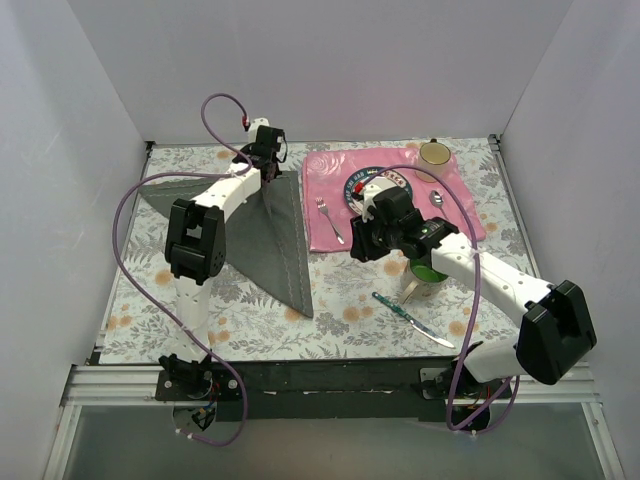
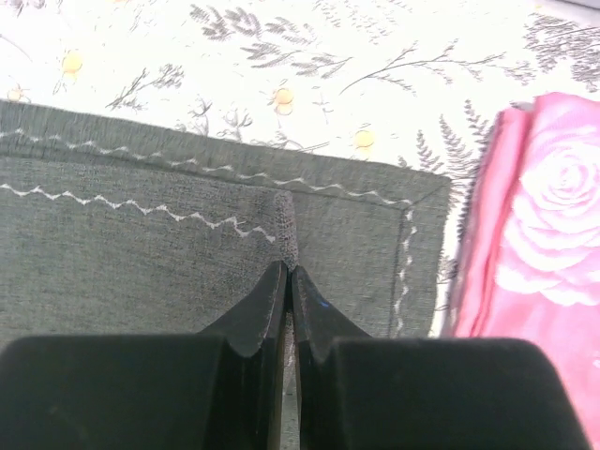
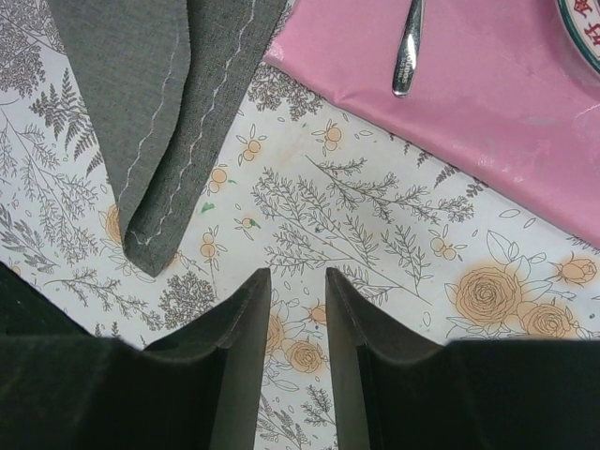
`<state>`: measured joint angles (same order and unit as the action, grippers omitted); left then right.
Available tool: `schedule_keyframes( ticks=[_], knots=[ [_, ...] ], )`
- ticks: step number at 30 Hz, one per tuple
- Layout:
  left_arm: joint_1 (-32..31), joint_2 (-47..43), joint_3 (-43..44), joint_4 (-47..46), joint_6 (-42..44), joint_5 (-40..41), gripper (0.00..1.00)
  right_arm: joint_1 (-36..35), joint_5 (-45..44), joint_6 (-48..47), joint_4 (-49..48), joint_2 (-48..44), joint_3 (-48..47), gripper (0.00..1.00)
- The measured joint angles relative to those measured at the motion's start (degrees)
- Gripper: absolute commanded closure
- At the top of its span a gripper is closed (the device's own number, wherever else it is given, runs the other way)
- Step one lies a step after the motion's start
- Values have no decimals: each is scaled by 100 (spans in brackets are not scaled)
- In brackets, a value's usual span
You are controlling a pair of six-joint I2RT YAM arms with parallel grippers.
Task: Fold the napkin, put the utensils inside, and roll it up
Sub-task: Fold the napkin
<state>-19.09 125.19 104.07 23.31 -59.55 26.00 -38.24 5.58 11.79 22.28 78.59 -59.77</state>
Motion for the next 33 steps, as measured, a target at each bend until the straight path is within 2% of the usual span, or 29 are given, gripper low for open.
schedule_keyframes(
  ticks=[8, 17, 20, 33],
  knots=[
    [-221, 354, 625, -79, 297, 66, 100, 37, 59, -2, 7, 120, 0, 62],
    [-328, 490, 651, -144, 704, 31, 100, 68, 103, 0, 4, 125, 0, 62],
    [-339, 490, 651, -151, 802, 31, 100, 74, 190, 2, -4, 142, 11, 56],
    [-483, 592, 673, -243, 1008, -24, 100, -48, 1606, 356, -686, 761, 398, 44]
  ],
)
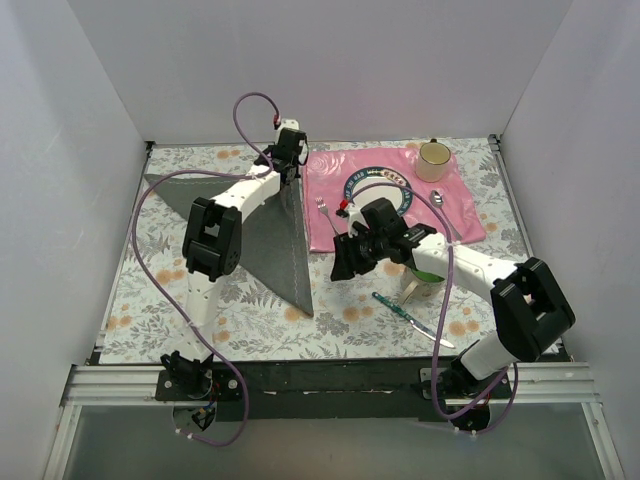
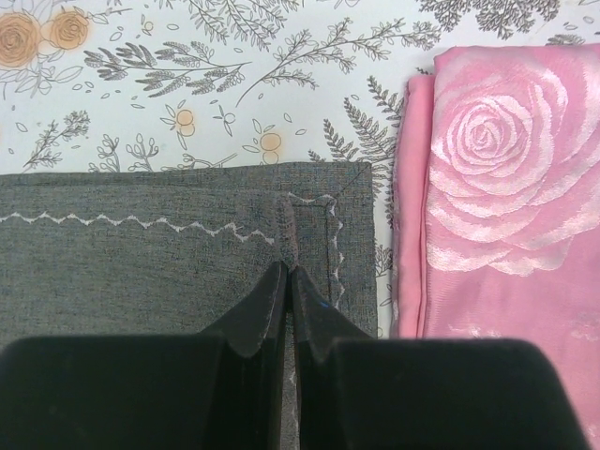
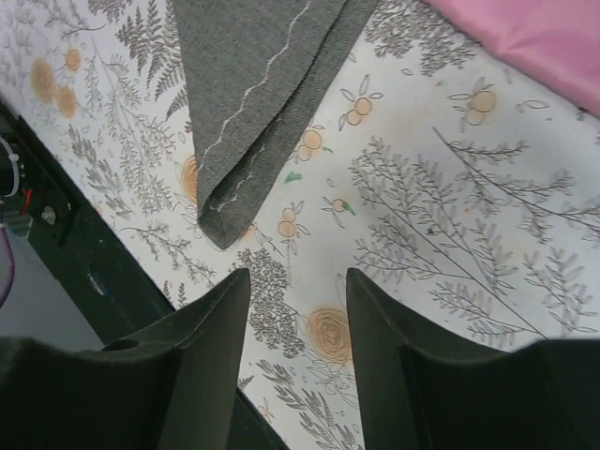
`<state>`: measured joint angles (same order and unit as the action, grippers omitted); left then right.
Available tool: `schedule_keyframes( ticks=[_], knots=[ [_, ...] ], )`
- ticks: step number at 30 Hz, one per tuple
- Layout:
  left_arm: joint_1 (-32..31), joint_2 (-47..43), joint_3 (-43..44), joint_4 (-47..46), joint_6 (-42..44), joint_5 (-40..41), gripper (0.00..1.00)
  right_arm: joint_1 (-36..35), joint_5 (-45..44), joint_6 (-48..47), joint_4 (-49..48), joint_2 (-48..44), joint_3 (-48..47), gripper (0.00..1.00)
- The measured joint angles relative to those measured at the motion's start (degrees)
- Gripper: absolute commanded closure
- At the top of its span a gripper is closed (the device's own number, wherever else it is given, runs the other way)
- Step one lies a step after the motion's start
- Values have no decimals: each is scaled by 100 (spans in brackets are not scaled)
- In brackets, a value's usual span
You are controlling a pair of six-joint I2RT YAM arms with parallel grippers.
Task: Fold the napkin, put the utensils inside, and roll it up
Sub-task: Fold the napkin
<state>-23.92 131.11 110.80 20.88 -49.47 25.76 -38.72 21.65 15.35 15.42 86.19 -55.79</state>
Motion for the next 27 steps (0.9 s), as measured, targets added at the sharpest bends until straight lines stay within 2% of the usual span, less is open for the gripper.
schedule_keyframes(
  ticks=[12, 14, 15, 16, 20, 24, 27],
  knots=[
    [-11, 525, 378, 11, 35, 42, 99, -269, 562, 295, -575, 227, 177, 41],
    [-11, 599, 509, 11, 48, 44, 74, -293, 581, 334, -634, 247, 232, 41],
    [-11, 640, 579, 7, 59, 37, 67, -299, 586, 363, -643, 249, 247, 41],
    [-11, 675, 627, 13, 83, 20, 53, -304, 590, 382, -658, 251, 256, 41],
    [-9, 905, 1283, 507, 4, -199, 29, -306, 579, 407, -671, 254, 289, 38],
    [7, 693, 1497, 946, -238, -531, 28, -306, 588, 450, -776, 254, 378, 37],
    [55, -79, 730, 1095, -487, -809, 32, -328, 695, 540, -968, 273, 522, 36]
  ],
)
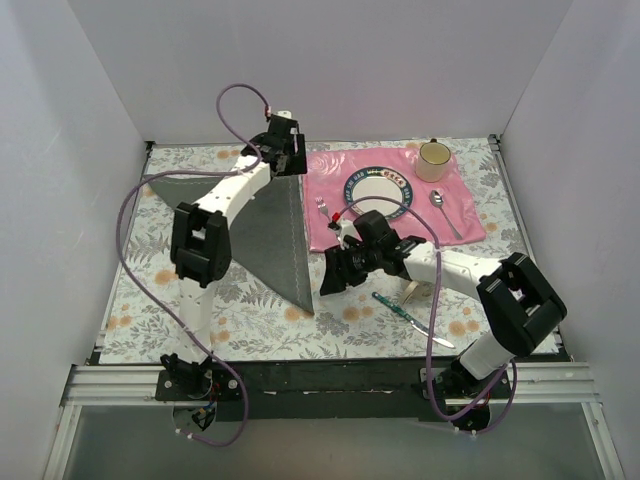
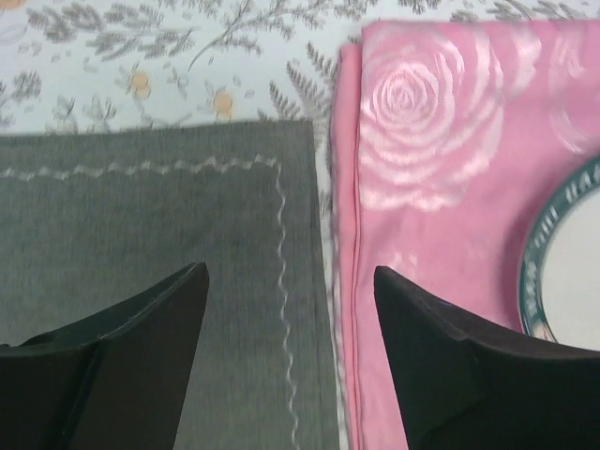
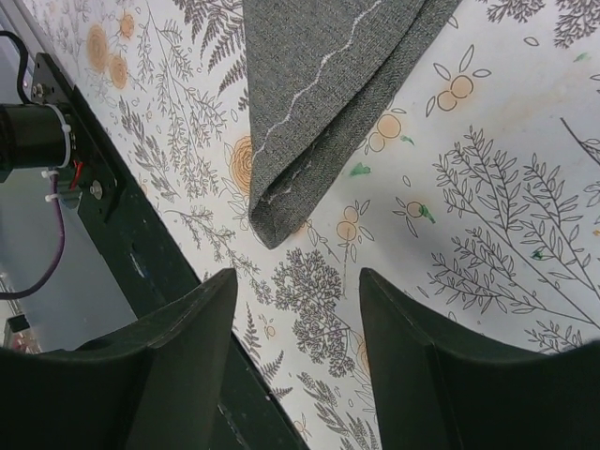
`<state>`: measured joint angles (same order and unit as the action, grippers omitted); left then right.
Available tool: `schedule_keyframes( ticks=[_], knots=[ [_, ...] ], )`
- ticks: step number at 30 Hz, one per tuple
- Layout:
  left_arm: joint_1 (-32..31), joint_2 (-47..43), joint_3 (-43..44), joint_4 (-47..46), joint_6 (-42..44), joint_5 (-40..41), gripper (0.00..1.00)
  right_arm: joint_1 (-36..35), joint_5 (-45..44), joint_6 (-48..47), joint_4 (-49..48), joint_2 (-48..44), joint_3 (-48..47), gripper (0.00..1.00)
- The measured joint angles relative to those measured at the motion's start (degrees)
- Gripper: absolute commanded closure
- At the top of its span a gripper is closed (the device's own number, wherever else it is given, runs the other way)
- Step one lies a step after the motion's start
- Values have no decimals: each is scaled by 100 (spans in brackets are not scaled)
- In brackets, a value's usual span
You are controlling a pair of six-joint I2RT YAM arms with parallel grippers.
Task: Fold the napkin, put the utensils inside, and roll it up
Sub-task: Fold the napkin
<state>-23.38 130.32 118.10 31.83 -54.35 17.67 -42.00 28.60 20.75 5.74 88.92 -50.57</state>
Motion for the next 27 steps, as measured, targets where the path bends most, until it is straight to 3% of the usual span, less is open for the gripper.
schedule_keyframes(
  ticks=[7, 10, 17, 20, 24, 27],
  knots=[
    [822, -2671, -2830, -337, -824, -1453, 46, -584, -9, 7, -116, 455, -184, 37],
    [1292, -3366, -3816, -667, -1143, -1954, 50, -796, -26, -4, -136, 557, -260, 36],
    [1235, -3191, -4927, -1320, -1696, -3042, 57, -841, -144, 4, -330, 962, -365, 49],
    [1182, -2953, -5029, -1534, -1864, -3193, 57, -881, -175, 55, -431, 1099, -365, 59],
    [1207, -2859, -5182, -1808, -2033, -3204, 57, -905, -243, 170, -597, 1132, -319, 85],
    [1235, -2826, -5206, -1871, -2094, -3176, 57, -909, -291, 267, -702, 1130, -170, 93]
  ],
)
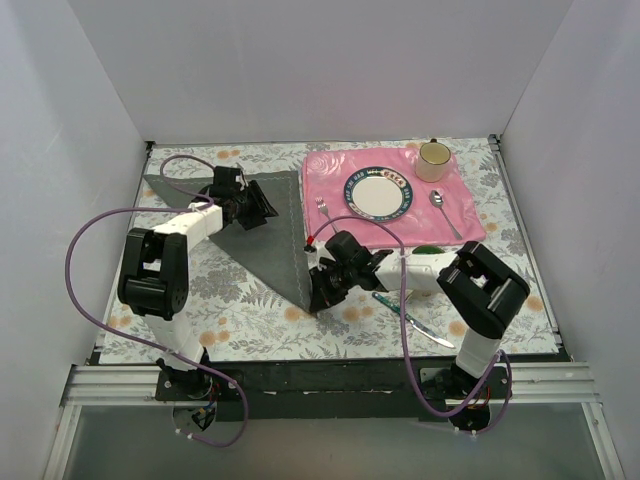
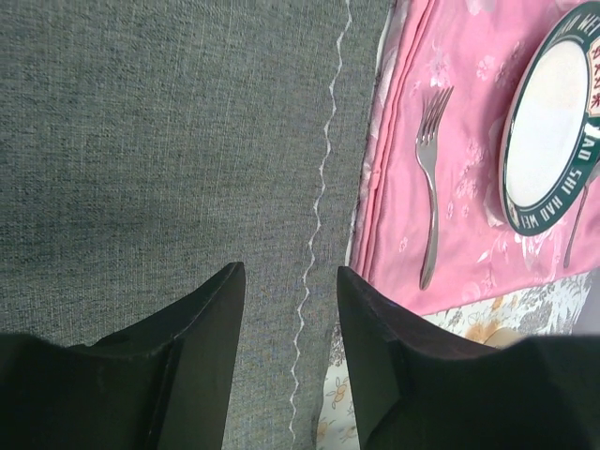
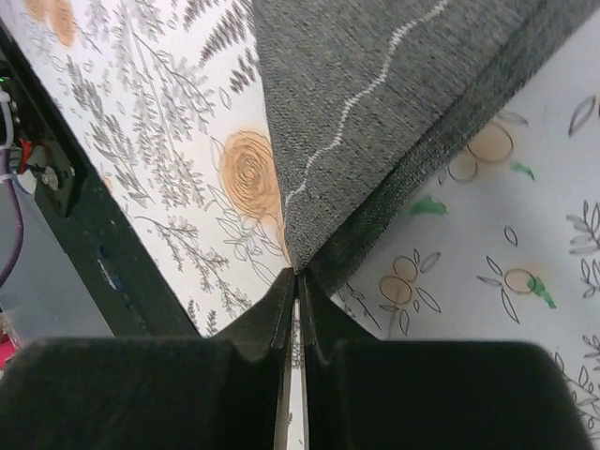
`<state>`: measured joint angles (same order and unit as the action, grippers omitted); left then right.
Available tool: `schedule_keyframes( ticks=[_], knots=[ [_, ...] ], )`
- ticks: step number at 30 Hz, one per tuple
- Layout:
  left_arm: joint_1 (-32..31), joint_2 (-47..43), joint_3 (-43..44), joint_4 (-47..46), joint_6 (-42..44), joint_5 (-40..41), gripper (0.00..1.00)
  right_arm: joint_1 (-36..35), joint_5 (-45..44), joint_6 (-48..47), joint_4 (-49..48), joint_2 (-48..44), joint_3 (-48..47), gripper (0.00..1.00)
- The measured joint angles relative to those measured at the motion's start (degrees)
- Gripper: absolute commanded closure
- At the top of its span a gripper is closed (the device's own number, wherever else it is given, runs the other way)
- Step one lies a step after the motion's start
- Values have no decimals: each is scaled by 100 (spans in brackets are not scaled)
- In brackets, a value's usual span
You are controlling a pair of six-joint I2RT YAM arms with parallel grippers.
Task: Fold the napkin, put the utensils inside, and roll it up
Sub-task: Fold the napkin
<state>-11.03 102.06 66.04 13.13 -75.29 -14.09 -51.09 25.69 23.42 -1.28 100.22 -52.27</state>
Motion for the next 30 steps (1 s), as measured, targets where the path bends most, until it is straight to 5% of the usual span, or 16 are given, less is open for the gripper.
schedule_keyframes(
  ticks=[2, 5, 6, 12, 14, 20, 30],
  knots=[
    [26, 7, 0, -52, -17, 24, 57, 0, -28, 66, -26, 0, 140, 92],
    [85, 9, 0, -92, -20, 42, 55, -9, -46, 142, -15, -11, 247, 69],
    [125, 9, 2, -90, -20, 39, 54, -9, -92, 133, 26, -33, 238, 53],
    [898, 9, 98, -31, -68, -13, 57, -46, -533, -177, 927, -234, -525, 34],
    [1333, 13, 127, -85, -103, -7, 66, -46, -640, -245, 1049, -284, -813, 35],
    [2577, 625, 535, -564, -223, 208, 82, -42, -321, -260, 811, 105, -1526, 65],
    [2712, 2085, 1950, -776, -160, 739, 98, -46, -188, -369, 643, 861, -1272, 72]
  ],
)
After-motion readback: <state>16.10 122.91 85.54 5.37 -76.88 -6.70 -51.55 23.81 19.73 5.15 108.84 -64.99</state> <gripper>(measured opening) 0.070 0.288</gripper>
